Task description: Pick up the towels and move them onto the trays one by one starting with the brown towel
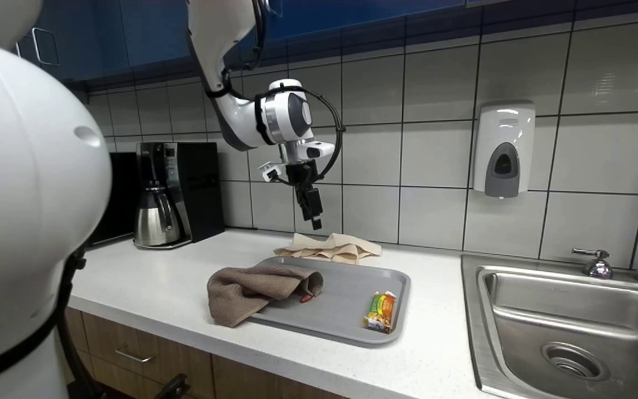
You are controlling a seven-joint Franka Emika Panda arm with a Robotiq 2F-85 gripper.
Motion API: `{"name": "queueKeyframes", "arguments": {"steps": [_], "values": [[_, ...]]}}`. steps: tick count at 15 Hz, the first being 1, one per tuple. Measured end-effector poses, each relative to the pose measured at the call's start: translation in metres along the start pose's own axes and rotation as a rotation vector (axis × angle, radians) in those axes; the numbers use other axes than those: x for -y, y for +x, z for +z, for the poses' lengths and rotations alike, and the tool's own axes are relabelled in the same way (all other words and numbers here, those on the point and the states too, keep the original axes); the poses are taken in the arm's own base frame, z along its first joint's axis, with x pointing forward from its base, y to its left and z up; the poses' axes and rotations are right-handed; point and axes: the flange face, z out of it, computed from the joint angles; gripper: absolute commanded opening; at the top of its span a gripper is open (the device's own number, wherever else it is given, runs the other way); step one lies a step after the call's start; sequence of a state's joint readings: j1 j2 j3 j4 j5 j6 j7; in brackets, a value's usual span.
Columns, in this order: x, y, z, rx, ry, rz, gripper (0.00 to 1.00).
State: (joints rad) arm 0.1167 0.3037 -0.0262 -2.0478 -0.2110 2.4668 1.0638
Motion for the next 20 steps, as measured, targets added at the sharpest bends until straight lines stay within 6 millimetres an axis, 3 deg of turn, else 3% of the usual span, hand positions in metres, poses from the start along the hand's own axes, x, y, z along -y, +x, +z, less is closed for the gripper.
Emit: {"name": "queueKeyframes", "arguments": {"steps": [12, 20], "values": [[0.033, 0.039, 0.04, 0.027, 0.024, 0.234, 1.0], [0.057, 0.061, 0.068, 0.002, 0.029, 0.288, 1.0]]}}
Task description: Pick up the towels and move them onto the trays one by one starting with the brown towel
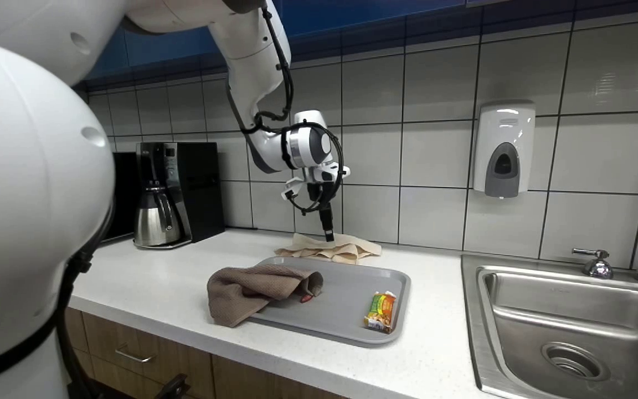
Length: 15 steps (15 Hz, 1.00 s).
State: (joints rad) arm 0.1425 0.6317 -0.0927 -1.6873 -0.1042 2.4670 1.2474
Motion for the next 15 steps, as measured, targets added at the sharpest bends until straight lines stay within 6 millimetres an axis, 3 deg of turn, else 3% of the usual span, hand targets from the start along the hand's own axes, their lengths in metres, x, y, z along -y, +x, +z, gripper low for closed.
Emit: {"name": "queueKeyframes", "arguments": {"steps": [15], "values": [[0.037, 0.021, 0.043, -0.016, 0.023, 0.042, 1.0]]}}
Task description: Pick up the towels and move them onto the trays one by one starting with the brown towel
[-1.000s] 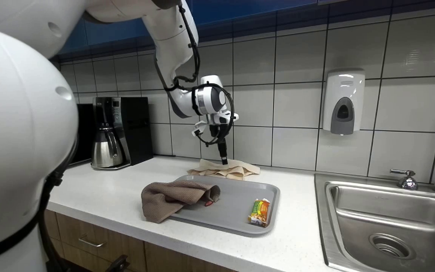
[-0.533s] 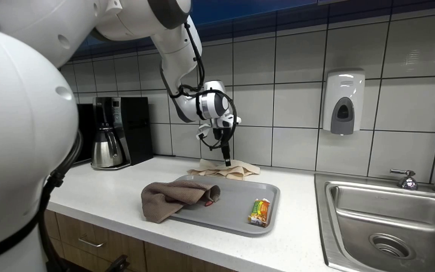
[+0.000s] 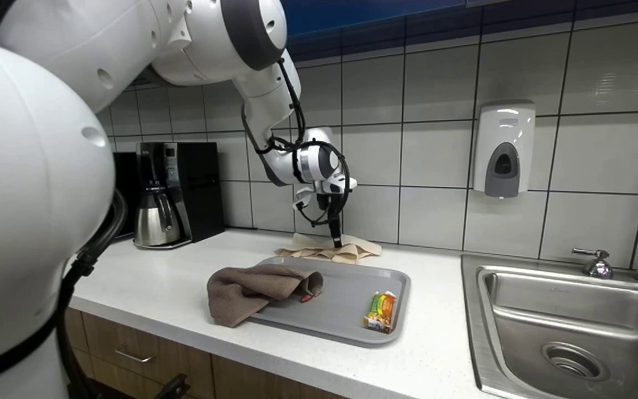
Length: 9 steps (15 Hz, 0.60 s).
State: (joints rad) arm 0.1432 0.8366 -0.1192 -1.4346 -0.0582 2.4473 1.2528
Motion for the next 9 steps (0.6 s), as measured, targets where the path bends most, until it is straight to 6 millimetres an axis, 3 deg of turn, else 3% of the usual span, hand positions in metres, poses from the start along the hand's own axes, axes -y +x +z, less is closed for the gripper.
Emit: {"name": "queueKeyframes", "arguments": {"steps": [9], "values": [[0.01, 0.01, 0.017, -0.004, -0.027, 0.014, 1.0]]}}
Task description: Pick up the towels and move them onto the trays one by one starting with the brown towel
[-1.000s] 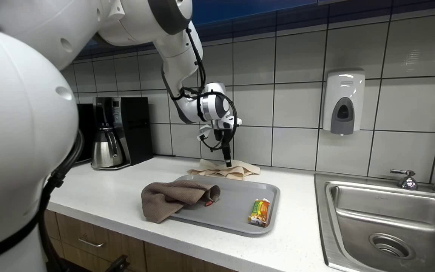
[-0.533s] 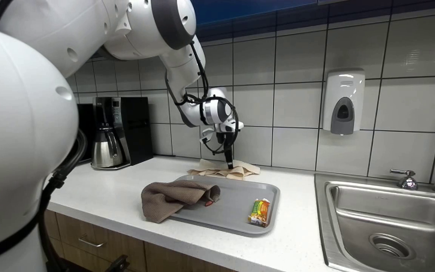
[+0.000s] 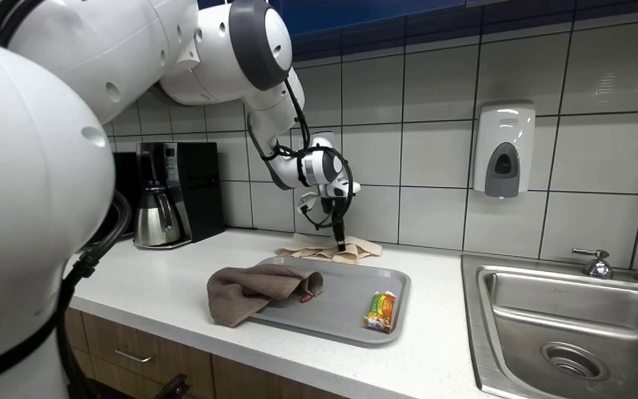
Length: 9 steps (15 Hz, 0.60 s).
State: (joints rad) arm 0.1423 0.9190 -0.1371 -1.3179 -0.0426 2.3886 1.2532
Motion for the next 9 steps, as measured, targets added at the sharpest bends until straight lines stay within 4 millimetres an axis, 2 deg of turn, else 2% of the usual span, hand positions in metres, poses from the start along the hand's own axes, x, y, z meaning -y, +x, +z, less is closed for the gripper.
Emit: {"name": "queueKeyframes", "arguments": {"steps": [9], "values": [[0.002, 0.002, 0.022, -0.001, -0.042, -0.002, 1.0]]}}
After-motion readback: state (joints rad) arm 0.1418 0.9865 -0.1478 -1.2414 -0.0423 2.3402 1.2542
